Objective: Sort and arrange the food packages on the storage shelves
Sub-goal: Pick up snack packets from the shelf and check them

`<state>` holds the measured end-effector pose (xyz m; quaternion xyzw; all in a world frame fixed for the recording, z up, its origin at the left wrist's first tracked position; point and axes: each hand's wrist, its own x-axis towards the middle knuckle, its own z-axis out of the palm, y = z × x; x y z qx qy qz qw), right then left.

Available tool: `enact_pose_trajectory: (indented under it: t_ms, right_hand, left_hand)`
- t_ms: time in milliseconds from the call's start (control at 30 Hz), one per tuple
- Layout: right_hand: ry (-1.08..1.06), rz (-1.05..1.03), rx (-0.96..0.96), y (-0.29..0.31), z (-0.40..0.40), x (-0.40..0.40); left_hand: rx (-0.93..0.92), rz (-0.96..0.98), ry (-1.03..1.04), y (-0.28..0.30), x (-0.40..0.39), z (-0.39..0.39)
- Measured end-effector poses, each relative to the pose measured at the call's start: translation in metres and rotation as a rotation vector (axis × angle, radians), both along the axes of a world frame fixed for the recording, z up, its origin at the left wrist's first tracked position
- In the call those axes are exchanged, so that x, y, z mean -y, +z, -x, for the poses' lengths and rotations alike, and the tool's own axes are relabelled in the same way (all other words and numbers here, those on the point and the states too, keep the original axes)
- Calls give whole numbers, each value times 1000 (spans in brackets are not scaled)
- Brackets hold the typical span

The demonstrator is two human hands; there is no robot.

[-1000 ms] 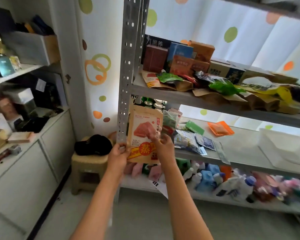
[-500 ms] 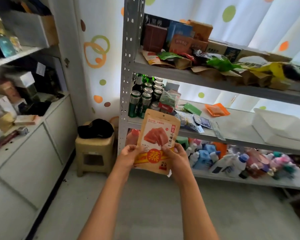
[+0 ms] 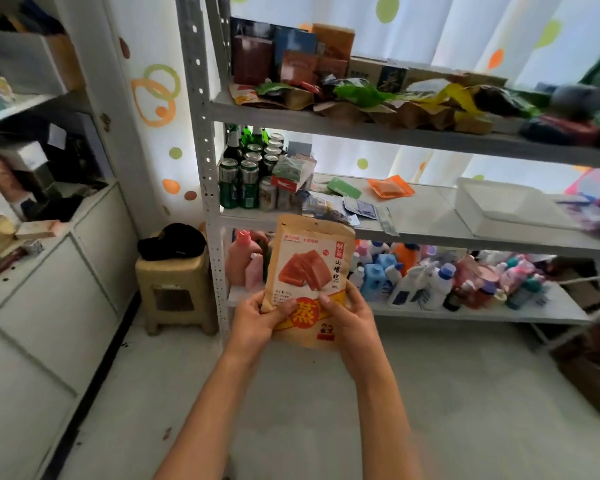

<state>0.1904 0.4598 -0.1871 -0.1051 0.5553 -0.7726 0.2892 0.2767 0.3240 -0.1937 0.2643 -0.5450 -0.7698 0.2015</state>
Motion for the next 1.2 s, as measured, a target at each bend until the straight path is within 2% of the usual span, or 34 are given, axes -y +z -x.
enact_pose_trajectory:
  t_ms: [133, 200, 300, 400, 500, 633, 767, 1000, 1200]
  right_hand:
    - [-73, 23, 21, -11, -26, -47]
    - [-132, 37, 19, -16, -36, -60]
    - [-187, 33, 0, -18, -49, -77]
    - [-189, 29, 13, -13, -57, -88]
    - [-162, 21, 13, 2, -62, -92]
    - [-131, -95, -151, 16, -71, -90]
    - [-128, -166, -221, 23, -78, -86]
    - [-159, -258, -371, 24, -76, -86]
    - [-124, -177, -247, 22, -70, -87]
  left_hand:
    - [59, 63, -41, -4, -45, -19]
    - [151, 281, 2, -10, -62, -23]
    - [244, 741, 109, -8, -88, -28]
    - [210, 847, 35, -4, -106, -30]
    - [101, 709, -52, 2, -116, -28]
    - [-77, 252, -149, 16, -128, -32]
    - [-207, -71, -184, 15, -127, -42]
    - [-192, -196, -147, 14, -103, -58]
    - [-171, -37, -124, 15, -83, -64]
